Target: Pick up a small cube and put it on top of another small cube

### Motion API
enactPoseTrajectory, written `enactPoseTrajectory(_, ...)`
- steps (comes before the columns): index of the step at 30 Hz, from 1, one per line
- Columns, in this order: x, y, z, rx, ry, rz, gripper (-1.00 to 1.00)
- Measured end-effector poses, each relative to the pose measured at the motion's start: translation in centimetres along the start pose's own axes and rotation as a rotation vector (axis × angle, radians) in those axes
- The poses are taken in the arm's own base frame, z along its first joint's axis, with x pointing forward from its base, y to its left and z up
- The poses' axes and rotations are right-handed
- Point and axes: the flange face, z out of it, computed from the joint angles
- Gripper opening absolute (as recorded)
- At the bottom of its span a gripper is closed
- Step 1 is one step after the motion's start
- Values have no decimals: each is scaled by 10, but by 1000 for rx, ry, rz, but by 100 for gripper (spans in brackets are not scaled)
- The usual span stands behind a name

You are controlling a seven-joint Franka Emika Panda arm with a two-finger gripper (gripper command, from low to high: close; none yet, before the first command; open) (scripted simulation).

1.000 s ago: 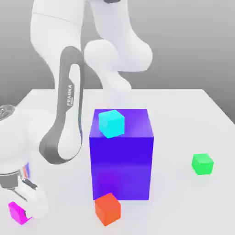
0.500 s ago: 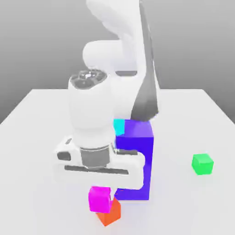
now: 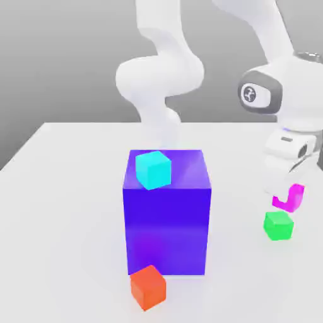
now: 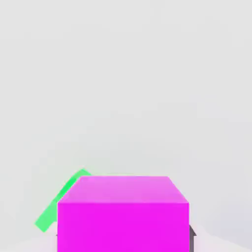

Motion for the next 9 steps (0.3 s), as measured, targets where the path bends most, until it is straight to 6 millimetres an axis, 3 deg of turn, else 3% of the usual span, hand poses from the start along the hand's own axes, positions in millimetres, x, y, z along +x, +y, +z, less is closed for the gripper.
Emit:
enactPoseTrajectory(6, -7, -2, 56, -7, -6, -18, -100)
enactPoseTrajectory(7, -7, -2, 63, -7, -6, -20, 100)
enactPoseTrajectory(9, -7, -2, 63, -7, -6, -20, 100)
